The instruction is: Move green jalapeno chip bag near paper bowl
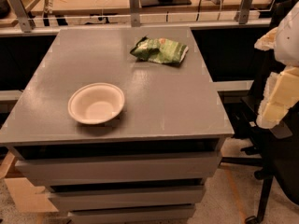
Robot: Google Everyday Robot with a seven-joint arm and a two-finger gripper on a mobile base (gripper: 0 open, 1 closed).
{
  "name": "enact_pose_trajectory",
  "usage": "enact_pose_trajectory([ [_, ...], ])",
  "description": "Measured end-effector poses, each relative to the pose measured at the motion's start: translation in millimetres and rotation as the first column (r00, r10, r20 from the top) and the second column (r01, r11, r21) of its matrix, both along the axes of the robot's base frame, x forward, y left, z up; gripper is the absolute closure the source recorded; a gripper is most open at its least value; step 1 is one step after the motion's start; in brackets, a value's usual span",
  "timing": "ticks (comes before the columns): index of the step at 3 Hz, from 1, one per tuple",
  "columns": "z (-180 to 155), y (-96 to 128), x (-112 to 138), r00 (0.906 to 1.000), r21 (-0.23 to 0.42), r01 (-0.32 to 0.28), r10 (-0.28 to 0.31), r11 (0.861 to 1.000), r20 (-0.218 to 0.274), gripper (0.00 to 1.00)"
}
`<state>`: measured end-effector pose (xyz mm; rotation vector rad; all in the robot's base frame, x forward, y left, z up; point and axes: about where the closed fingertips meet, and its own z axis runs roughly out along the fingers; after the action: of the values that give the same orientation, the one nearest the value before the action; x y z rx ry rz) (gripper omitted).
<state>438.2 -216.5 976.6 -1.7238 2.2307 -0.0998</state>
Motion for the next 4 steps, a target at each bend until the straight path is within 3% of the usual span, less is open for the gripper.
enact_pose_trajectory([
  [1, 0.6, 0.3, 0.9, 1.0, 0.002, 0.0, 0.0, 1.0, 0.004, 0.0],
  [2, -3.9, 2.1, 39.9, 0.9983, 0.074, -0.002, -0.003, 0.997, 0.058, 0.0],
  [3, -14.3, 14.7, 141.2, 0.9817, 0.245, 0.003, -0.049, 0.97, 0.184, 0.0],
  [4, -21.8, 27.7, 211.1, 0.9543, 0.371, 0.038, -0.144, 0.928, 0.262, 0.0],
])
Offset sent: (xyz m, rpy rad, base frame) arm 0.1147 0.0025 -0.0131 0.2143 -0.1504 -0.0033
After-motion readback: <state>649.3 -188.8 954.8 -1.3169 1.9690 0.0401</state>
